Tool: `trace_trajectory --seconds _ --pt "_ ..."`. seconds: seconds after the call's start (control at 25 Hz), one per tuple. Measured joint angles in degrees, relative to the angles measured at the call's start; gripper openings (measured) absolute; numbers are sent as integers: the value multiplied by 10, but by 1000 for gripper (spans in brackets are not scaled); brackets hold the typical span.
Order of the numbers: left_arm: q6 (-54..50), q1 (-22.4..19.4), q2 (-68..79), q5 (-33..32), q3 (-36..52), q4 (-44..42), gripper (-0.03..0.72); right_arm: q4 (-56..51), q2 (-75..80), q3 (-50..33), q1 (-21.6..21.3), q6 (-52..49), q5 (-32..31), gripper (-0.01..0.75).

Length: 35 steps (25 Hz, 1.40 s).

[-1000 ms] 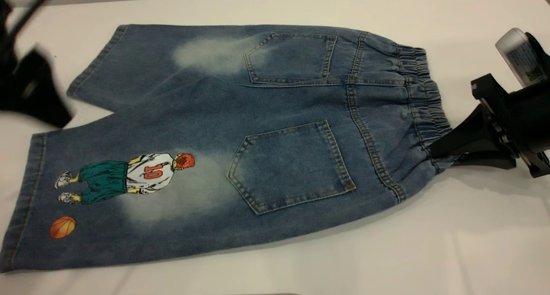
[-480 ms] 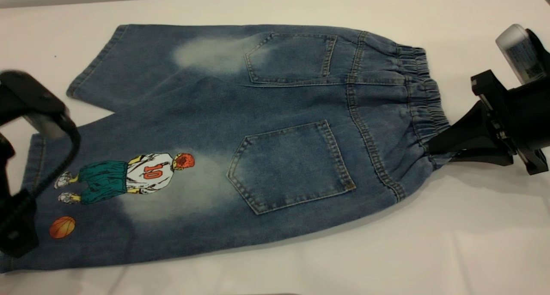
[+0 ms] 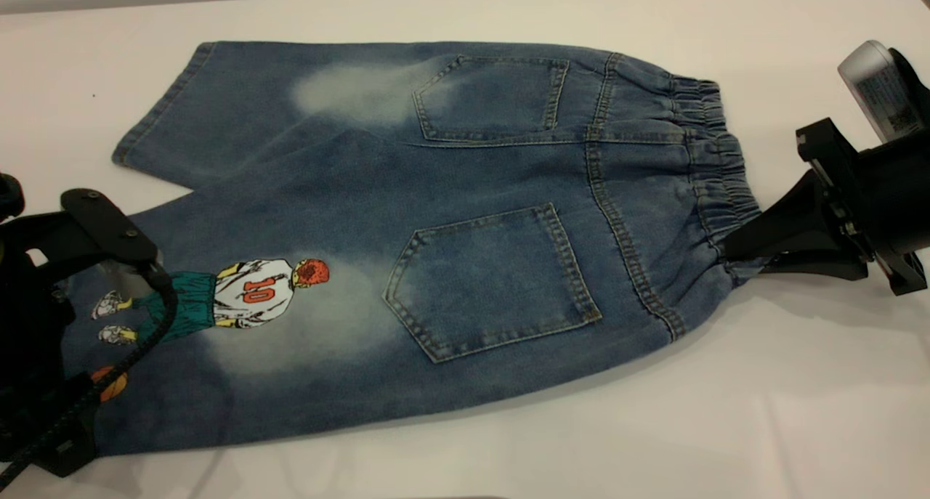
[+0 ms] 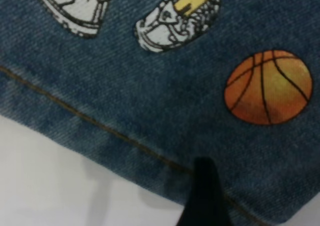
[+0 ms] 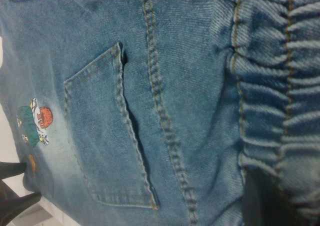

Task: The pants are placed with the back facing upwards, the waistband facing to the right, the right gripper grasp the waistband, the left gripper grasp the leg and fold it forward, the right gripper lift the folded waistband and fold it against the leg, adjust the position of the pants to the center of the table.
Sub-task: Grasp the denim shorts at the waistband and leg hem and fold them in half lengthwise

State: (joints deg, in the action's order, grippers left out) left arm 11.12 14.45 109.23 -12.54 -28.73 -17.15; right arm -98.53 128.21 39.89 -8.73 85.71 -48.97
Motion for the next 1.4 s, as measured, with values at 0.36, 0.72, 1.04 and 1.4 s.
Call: trace_trajectory --seconds 0.36,0.72,1.04,1.4 --pt "-12 0 6 3 -5 -19 177 0 0 0 0 0 -1 48" --pt "-12 0 -46 4 -3 -20 27 17 -20 0 0 -1 -38 45" --pt "-50 0 -223 -68 -2 -19 27 52 -83 -39 0 -44 -93 37" --pt "-94 0 -383 -153 4 -15 27 52 -199 -169 0 -45 -98 37"
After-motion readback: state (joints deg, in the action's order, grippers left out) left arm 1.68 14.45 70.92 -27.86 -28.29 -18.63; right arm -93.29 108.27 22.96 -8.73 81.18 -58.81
